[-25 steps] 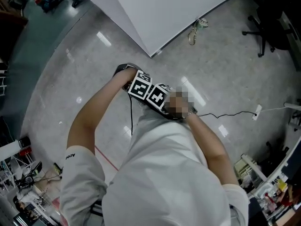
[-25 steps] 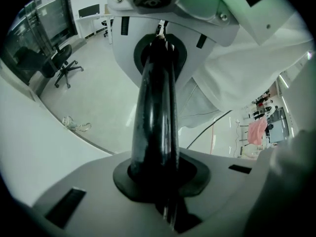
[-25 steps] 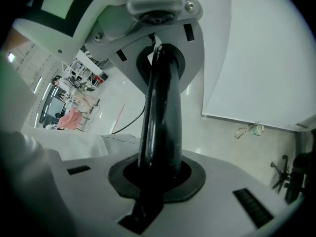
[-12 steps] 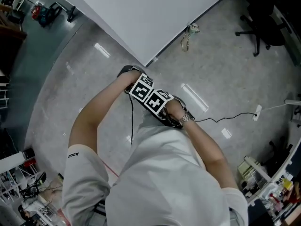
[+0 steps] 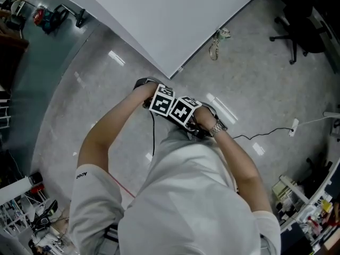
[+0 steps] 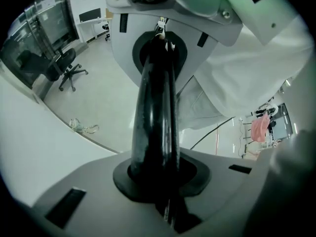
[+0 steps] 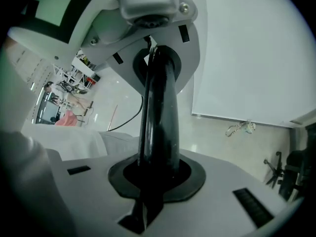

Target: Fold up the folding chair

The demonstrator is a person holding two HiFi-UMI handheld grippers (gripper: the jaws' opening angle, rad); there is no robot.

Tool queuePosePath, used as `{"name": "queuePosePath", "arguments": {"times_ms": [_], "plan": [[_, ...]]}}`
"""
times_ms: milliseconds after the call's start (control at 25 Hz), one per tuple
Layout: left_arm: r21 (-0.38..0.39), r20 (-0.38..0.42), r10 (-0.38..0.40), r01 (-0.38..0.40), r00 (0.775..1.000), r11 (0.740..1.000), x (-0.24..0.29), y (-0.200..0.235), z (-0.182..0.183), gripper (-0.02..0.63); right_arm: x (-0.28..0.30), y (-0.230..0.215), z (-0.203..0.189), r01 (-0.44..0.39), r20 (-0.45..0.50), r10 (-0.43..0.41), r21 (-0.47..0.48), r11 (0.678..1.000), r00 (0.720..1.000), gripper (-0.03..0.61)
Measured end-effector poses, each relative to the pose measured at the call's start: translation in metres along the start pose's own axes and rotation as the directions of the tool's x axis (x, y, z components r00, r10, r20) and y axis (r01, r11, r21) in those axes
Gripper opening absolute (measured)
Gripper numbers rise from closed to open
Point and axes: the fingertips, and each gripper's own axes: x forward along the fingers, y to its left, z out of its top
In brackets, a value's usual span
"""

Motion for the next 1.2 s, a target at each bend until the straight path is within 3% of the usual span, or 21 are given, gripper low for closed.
{"name": "queuePosePath", "arguments": {"times_ms": [200,480,960,1200], "plan": [[-0.127,0.025,0.009,-0.006,1.000,0.992,-0.001,-0.006,-0.041,0.055,0.008,-0.003,0.042,-0.006,-0.019,0.005,-0.063,0.998,1.000,0.048],[-0.302,0.062,0.025,-0.005,0.998,0.953,-0.007,-0.014,-0.093,0.055,0.012,-0.006,0.097,-0.027,-0.064,0.012,-0.247,0.969,0.998,0.043],[-0.335,0.075,0.005,0.020,0.997,0.942,-0.006,0.012,-0.104,0.055,0.015,-0.033,0.109,-0.105,-0.087,0.082,-0.315,0.943,0.993,0.043],[-0.393,0.051,0.002,0.018,0.999,0.919,-0.014,0.025,-0.069,0.055,0.000,-0.048,0.076,-0.138,-0.092,0.110,-0.391,0.910,0.990,0.044]]}}
